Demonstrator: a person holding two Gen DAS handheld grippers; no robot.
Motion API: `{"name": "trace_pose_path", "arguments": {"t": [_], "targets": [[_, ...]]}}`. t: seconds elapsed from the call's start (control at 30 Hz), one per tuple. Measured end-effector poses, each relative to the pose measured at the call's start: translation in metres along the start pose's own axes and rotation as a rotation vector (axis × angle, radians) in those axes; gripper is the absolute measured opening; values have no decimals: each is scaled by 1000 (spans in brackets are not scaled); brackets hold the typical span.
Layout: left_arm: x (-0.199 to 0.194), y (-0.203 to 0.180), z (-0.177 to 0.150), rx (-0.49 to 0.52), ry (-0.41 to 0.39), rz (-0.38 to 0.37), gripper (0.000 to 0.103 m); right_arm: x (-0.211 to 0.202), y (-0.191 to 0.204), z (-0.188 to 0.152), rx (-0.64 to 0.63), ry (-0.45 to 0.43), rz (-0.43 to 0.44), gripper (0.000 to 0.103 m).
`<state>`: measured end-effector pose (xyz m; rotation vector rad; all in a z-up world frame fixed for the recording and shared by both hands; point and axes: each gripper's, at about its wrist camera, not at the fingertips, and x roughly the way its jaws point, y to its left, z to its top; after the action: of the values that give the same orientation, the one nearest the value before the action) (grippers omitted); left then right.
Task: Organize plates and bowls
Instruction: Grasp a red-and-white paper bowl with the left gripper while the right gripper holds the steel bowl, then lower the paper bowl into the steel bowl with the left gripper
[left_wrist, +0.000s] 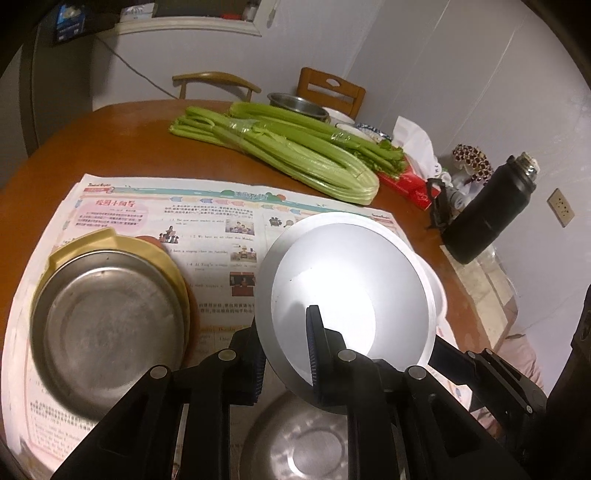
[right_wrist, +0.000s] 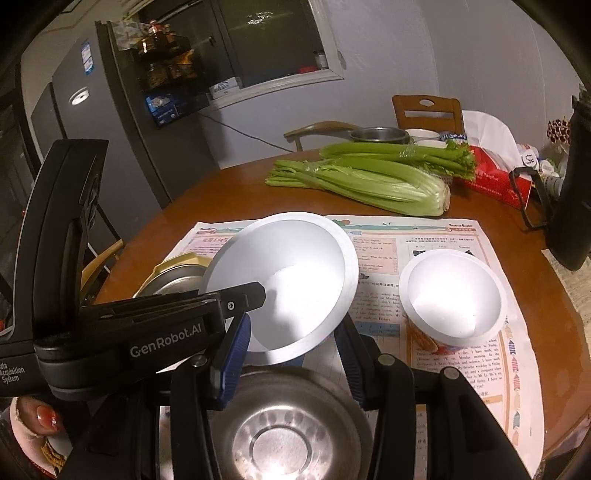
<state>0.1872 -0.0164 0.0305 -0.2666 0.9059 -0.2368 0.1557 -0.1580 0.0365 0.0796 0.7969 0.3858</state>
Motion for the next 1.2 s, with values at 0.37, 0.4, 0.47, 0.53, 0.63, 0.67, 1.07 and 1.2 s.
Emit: {"name": "trace_pose_path", "arguments": {"t": [0.37, 0.4, 0.47, 0.53, 0.63, 0.67, 1.07, 1.2], "targets": [[-38, -12, -22, 8, -44, 4, 20, -39, 15, -12, -53, -32, 20, 48], [-39, -12, -23, 11, -45, 5, 21, -41, 15, -13, -56, -34, 23, 48], [-44, -15, -28, 11, -46, 8, 21, -47, 16, -17, -58, -34, 31, 48], [-47, -18, -33, 16, -45, 14, 21, -51, 16, -20, -60, -34, 37, 48], [-49, -21, -41, 20, -39, 18, 21, -57, 16, -26, -63, -27, 45, 48], [-49, -22, -42, 20, -38, 19, 21, -58, 15, -28, -62, -24, 48, 48], [-43, -20, -67, 7, 5, 20, 22, -66, 11, -50, -77, 24, 79, 48], [-37, -17, -74, -1, 27, 22, 22, -60, 9, -56, -77, 53, 91, 48]]}}
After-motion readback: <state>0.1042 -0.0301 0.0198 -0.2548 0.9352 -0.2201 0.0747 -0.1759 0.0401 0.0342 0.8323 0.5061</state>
